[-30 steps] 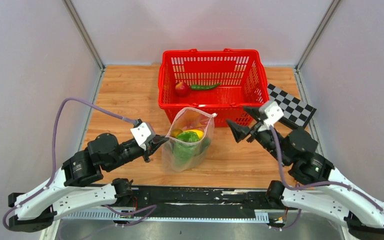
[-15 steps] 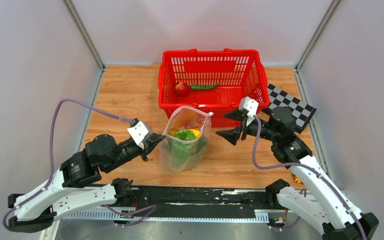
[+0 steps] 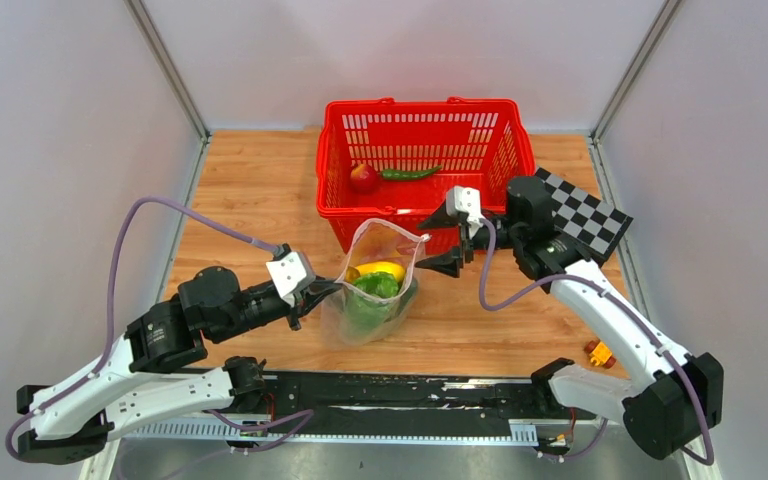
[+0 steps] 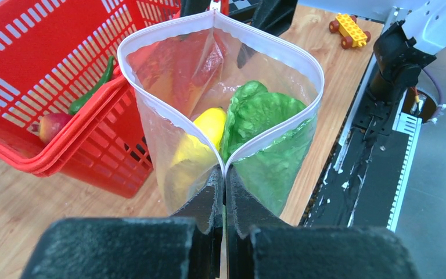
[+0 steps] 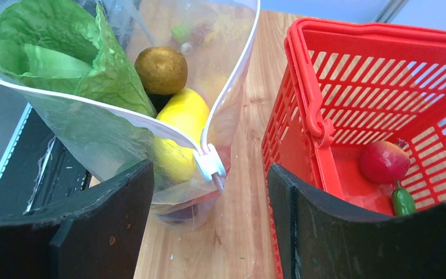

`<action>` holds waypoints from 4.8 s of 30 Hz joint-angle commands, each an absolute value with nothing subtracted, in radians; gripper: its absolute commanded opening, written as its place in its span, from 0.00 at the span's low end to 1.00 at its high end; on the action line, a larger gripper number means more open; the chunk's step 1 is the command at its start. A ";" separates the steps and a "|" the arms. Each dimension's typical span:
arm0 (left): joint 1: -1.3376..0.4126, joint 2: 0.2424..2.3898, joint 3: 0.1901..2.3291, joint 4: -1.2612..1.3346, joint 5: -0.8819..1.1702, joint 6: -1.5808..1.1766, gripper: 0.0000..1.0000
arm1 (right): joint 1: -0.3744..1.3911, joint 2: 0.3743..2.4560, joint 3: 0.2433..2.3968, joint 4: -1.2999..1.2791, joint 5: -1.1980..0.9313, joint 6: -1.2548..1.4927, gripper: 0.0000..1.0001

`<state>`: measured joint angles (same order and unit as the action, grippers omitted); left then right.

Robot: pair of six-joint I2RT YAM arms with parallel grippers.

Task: Place the food in the zip-top bag and seal the zipper
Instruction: Adjust the zipper food storage bag at the center of the board, then zip the zipper food storage bag at the center of the board.

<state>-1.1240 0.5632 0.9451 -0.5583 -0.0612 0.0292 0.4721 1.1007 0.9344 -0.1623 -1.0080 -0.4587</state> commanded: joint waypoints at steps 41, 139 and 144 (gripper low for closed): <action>-1.125 0.478 0.988 -0.628 -0.373 -0.035 0.00 | 0.389 0.805 0.787 -0.139 -0.972 -0.212 0.00; -1.011 1.295 1.555 -0.625 0.765 0.483 0.13 | 0.630 0.848 1.186 -0.701 -0.994 -0.415 0.00; -1.010 1.302 1.561 -0.631 0.764 0.488 0.18 | 0.631 0.841 1.180 -0.696 -0.997 -0.407 0.00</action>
<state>-1.0142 1.3052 1.5208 -0.5980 0.7582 0.4610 0.6262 0.8665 1.1648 -0.7868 -0.9745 -0.4168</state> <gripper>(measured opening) 0.160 0.010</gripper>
